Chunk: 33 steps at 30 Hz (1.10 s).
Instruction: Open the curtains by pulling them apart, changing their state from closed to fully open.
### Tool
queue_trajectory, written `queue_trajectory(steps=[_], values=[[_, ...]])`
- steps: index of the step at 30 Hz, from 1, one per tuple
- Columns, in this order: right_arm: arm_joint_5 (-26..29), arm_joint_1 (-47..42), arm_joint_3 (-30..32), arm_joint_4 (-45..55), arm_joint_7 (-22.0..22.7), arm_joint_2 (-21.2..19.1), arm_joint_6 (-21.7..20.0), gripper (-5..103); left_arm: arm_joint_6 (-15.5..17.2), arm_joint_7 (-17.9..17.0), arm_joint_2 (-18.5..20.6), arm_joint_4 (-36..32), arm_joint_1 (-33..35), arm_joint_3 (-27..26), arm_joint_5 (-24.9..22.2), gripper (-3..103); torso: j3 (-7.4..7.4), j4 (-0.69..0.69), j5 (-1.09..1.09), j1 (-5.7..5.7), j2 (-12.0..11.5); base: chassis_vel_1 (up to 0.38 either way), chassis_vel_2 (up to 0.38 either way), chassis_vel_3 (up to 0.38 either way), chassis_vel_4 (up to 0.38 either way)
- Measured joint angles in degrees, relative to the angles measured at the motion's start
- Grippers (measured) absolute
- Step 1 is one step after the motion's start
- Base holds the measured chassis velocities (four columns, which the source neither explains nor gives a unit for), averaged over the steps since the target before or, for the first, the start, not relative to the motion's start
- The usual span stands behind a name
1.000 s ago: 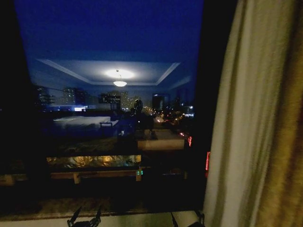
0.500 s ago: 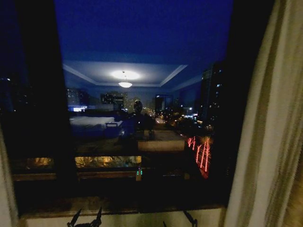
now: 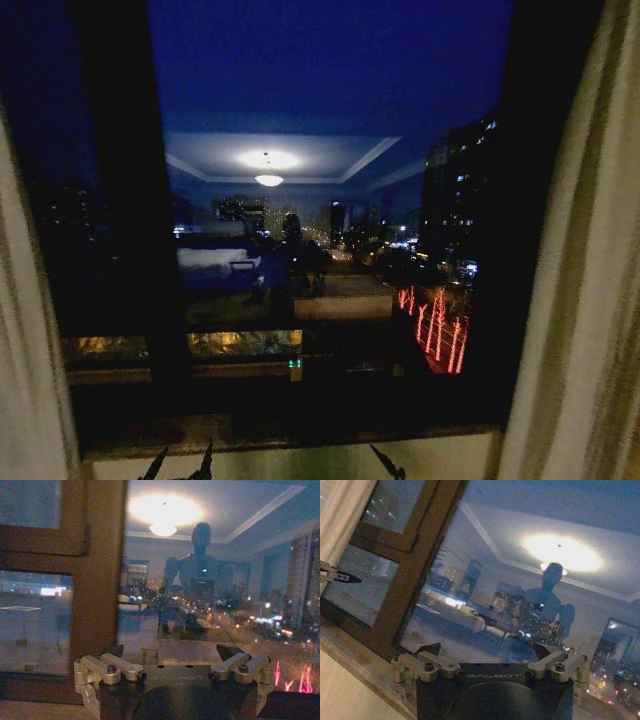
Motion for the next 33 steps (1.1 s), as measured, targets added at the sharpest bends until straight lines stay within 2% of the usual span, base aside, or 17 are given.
queue_trajectory(steps=[9,13,17,21,22,23,24,26,27,28,29,30,33], values=[[0.1,0.1,-0.2,-0.2,0.6,0.0,0.2,100,0.1,-0.1,-0.2,0.0,-0.3,0.3,0.4,100,-0.01,0.01,-0.02,0.00,0.0,0.380,0.389,-0.407,-0.377],[0.1,0.6,-0.2,-0.6,1.1,0.0,0.2,100,0.2,-0.1,-0.4,0.1,-0.5,0.4,0.7,100,0.00,0.01,0.06,-0.01,0.0,0.385,0.342,-0.389,-0.339],[0.3,0.9,-0.9,-1.1,1.6,0.0,0.2,100,0.2,-0.1,-0.5,0.1,-0.5,0.5,0.9,100,0.00,-0.01,0.01,-0.01,0.0,0.295,0.299,-0.303,-0.325],[3.3,1.3,-2.7,-1.4,3.4,0.0,-2.1,100,0.2,-0.1,-0.5,-0.1,-0.1,0.4,0.9,100,0.00,0.00,0.02,0.00,0.0,0.310,0.334,-0.309,-0.327],[4.5,1.4,-3.4,-1.4,4.3,0.0,-3.2,100,0.2,-0.1,-0.6,-0.2,0.0,0.3,0.9,100,0.00,0.00,0.02,0.00,0.0,0.295,0.342,-0.281,-0.301],[7.6,2.0,-4.8,-1.4,6.4,0.0,-6.6,100,0.2,-0.3,-0.6,-0.6,0.3,0.2,0.8,100,-0.01,0.01,0.00,0.00,0.0,0.267,0.274,-0.213,-0.234],[7.6,2.0,-4.8,-1.4,6.4,0.0,-6.6,100,0.2,-0.3,-0.6,-0.6,0.3,0.2,0.8,100,-0.01,0.01,0.00,0.00,0.0,0.267,0.274,-0.213,-0.234],[10.7,3.1,-5.6,-1.7,10.3,0.0,-10.3,100,0.3,-1.0,-0.5,-1.0,0.6,0.0,0.6,100,-0.01,0.02,-0.03,0.01,0.0,0.169,0.131,-0.157,-0.198],[10.7,3.1,-5.6,-1.7,10.3,0.0,-10.3,100,0.3,-1.0,-0.5,-1.0,0.6,0.0,0.6,100,-0.01,0.02,-0.03,0.01,0.0,0.169,0.095,-0.102,-0.163],[11.8,3.7,-5.5,-1.8,12.6,0.0,-11.9,100,0.3,-1.4,-0.5,-1.2,0.7,0.0,0.4,100,-0.01,0.01,-0.03,0.00,0.0,0.076,0.095,-0.036,-0.080],[13.0,5.9,-3.6,-2.8,17.6,0.0,-14.2,100,0.9,-1.8,-0.5,-1.8,0.9,0.1,0.1,100,0.00,0.00,0.04,0.01,0.0,0.000,0.000,0.000,0.000],[13.1,7.2,-2.1,-3.5,19.4,0.0,-14.3,100,1.3,-1.8,-0.5,-2.0,0.9,0.1,0.0,100,0.00,-0.01,0.08,-0.01,0.0,-0.037,-0.051,0.020,0.014],[13.1,8.5,-0.3,-4.3,20.8,0.0,-14.3,100,1.7,-1.7,-0.5,-2.1,0.8,0.1,-0.3,100,0.00,-0.01,0.06,-0.01,0.0,-0.045,-0.070,0.034,0.043]])
